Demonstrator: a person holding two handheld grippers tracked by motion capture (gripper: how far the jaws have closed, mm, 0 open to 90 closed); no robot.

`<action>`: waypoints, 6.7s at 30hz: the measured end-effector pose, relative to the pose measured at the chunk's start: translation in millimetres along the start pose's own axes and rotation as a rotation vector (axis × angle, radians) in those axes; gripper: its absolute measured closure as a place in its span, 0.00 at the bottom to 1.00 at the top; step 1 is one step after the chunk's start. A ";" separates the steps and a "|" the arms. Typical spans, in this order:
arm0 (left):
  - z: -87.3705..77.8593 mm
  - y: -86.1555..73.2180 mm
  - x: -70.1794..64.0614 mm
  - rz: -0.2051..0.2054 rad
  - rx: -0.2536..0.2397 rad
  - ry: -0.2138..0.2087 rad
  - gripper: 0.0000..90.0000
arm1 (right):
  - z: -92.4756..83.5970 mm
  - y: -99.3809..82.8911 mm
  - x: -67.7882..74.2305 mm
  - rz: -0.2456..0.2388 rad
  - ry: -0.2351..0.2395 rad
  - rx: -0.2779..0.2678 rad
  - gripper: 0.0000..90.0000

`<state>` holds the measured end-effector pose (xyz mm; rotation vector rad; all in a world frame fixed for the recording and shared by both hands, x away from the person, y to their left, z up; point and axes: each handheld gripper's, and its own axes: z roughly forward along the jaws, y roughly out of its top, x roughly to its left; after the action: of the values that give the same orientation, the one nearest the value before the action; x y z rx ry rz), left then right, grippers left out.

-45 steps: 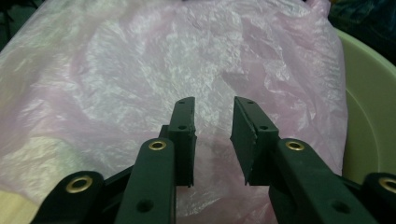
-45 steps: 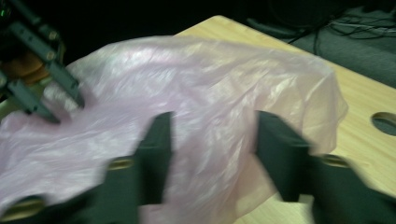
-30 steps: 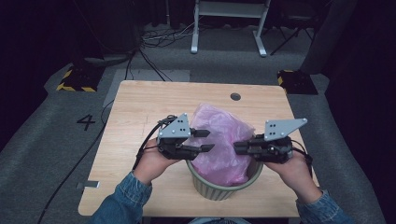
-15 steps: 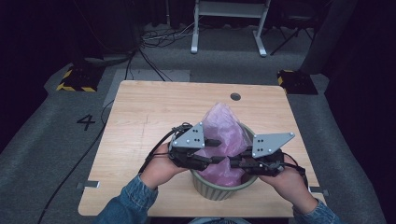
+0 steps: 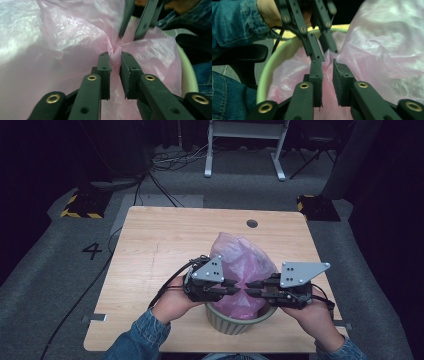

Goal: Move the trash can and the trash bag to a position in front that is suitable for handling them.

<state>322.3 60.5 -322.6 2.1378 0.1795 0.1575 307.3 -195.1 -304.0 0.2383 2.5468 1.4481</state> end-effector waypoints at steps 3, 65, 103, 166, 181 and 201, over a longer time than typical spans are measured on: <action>-2.9 -4.5 -2.5 0.004 0.003 0.011 0.89 | -6.9 -0.7 0.8 0.001 -0.015 -0.014 0.82; 8.0 32.6 -22.7 0.096 -0.121 0.177 0.99 | -37.7 18.3 -5.9 0.049 -0.030 -0.049 0.74; -8.3 20.7 -19.8 0.105 -0.146 0.217 1.00 | -54.5 19.6 -30.6 0.117 -0.058 -0.094 1.00; -116.2 -72.7 -7.7 -0.029 -0.249 0.289 0.59 | -139.8 -41.8 -35.1 0.225 -0.269 -0.042 1.00; -144.4 -53.4 1.1 0.019 -0.292 0.312 0.51 | -134.6 -35.0 -35.0 0.168 -0.265 -0.130 0.48; -125.8 -22.9 57.3 -0.134 -0.291 0.136 0.46 | -79.5 -20.7 -69.0 0.166 -0.137 -0.078 0.38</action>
<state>354.0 187.1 -271.5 1.8197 0.3566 0.2362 353.0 -287.9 -275.6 0.5291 2.4048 1.5275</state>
